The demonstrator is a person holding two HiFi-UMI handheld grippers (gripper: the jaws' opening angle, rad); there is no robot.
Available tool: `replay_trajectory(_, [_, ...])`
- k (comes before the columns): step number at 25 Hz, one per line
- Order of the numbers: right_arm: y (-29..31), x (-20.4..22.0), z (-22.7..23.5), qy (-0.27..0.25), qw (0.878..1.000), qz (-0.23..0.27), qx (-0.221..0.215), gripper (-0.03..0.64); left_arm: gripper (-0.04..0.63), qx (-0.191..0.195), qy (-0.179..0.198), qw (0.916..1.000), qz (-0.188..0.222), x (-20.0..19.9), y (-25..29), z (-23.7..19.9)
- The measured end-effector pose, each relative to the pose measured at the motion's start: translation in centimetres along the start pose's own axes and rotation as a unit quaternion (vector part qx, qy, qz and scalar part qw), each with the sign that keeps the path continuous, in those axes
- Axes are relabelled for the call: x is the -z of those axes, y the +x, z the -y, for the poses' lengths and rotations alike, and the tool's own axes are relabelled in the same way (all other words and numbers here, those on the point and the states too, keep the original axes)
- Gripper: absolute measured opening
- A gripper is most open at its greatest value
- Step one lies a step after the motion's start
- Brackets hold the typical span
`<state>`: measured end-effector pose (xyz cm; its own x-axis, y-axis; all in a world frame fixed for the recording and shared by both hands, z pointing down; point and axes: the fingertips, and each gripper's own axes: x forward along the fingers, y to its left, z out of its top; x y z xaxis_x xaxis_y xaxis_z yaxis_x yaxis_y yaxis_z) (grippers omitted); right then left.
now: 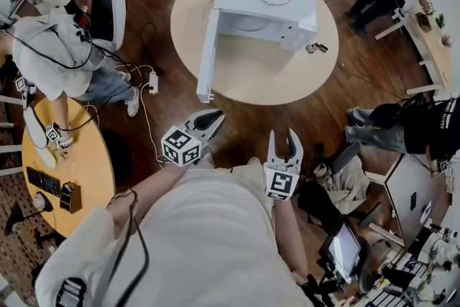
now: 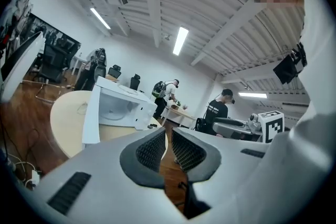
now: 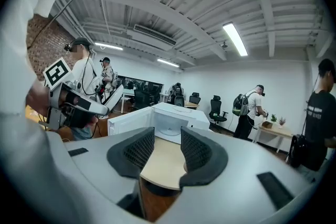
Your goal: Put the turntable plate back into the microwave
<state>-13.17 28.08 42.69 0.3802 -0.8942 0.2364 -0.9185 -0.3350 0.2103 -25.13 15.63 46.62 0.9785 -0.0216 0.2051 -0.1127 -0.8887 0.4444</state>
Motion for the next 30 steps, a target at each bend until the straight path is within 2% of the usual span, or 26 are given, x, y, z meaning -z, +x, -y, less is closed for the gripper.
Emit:
replay_trajectory(4, [-0.5, 1.0, 1.1, 0.031, 1.0, 0.0, -0.001, 0.146, 0.037, -0.022, 0.011, 0.9997, -0.003, 0.3, 0.3, -0.1])
replay_trajectory(11, [-0.7, 1.4, 3.8, 0.042, 0.999, 0.006, -0.029, 0.147, 0.037, -0.075, 0.021, 0.9969, 0.01, 0.8, 1.0, 2.3])
replay_trajectory(18, [-1.5, 2.2, 6.7, 0.043, 0.998, 0.014, -0.052, 0.147, 0.037, -0.125, 0.01, 0.9919, 0.018, 1.9, 2.0, 4.3])
replay_trajectory(24, [-2.4, 3.5, 8.1, 0.055, 0.996, 0.02, -0.07, 0.146, 0.037, -0.17, 0.013, 0.9849, 0.027, 3.1, 1.3, 5.6])
replay_trajectory(30, [-2.6, 4.1, 8.3, 0.042, 0.994, 0.028, -0.1, 0.146, 0.036, -0.211, -0.002, 0.9767, 0.04, 4.0, 0.9, 5.9])
